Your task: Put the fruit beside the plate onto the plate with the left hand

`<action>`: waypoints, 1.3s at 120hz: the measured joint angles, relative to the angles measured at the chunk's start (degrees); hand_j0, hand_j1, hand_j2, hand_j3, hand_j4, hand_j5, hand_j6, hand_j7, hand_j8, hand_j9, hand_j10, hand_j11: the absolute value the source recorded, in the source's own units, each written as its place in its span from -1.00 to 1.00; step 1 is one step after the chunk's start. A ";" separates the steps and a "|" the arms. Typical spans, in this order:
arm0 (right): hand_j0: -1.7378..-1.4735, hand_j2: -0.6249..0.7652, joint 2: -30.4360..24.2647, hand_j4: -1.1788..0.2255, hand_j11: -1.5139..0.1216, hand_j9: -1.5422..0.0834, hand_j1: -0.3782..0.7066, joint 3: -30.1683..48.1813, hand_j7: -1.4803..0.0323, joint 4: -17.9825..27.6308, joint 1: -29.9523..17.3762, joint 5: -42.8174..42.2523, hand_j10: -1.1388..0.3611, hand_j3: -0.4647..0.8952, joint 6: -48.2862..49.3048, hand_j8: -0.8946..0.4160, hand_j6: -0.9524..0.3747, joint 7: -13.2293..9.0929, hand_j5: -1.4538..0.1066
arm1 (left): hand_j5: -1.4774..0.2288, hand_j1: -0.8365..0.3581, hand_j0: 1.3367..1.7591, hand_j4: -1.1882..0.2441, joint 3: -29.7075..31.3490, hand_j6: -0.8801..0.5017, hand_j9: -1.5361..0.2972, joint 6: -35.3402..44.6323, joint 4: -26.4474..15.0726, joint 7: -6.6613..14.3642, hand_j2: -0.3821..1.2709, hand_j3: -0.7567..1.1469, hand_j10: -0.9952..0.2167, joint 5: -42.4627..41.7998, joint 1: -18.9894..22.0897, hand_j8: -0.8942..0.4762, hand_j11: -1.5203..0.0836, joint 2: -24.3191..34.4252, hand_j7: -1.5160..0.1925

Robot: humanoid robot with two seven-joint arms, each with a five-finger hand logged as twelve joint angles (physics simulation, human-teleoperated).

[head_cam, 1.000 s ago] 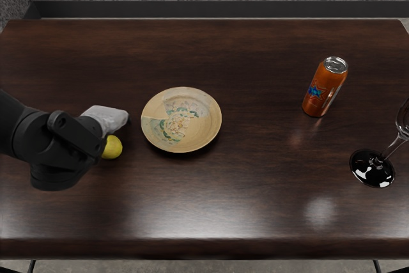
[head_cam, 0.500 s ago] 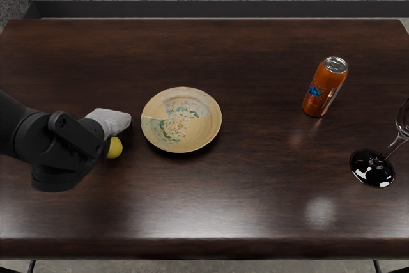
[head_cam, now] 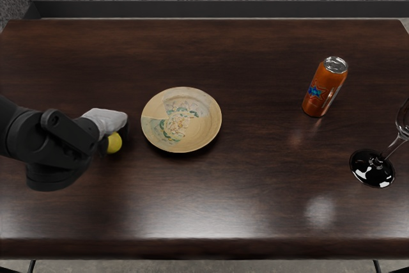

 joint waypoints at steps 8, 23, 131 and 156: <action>-0.40 -0.11 0.00 0.63 0.79 0.84 -0.87 0.00 0.90 0.00 0.00 0.00 0.47 -0.32 0.00 0.31 0.38 0.00 0.80 | -0.16 -0.15 0.52 -0.14 0.06 -0.39 -0.22 -0.02 0.00 0.00 -0.23 -0.20 -0.38 -0.05 0.00 -0.31 -0.13 0.07 -0.07; -0.40 -0.11 0.00 0.63 0.79 0.84 -0.87 0.00 0.90 0.00 0.00 0.00 0.47 -0.32 0.00 0.31 0.38 -0.01 0.80 | -0.36 -0.17 0.51 -0.20 0.12 -0.29 -0.37 -0.07 0.12 0.03 -0.11 -0.20 -0.51 -0.19 0.00 -0.28 -0.30 0.09 -0.28; -0.40 -0.11 0.00 0.63 0.79 0.84 -0.87 0.00 0.90 0.00 0.00 0.00 0.47 -0.32 0.00 0.31 0.38 0.00 0.80 | -0.73 -0.13 0.50 -0.21 -10.17 -0.11 -0.59 -12.17 0.10 0.02 -0.01 -0.20 -0.77 -5.70 -13.53 -0.17 -0.55 7.74 -0.63; -0.40 -0.11 0.00 0.63 0.80 0.84 -0.87 0.00 0.90 0.00 0.00 0.00 0.47 -0.32 0.00 0.31 0.38 0.00 0.80 | -0.73 -0.18 0.50 -0.21 -16.35 -0.10 -0.59 -15.07 0.68 0.08 0.10 -0.20 -0.78 -5.79 -12.12 -0.19 -0.55 6.32 -0.62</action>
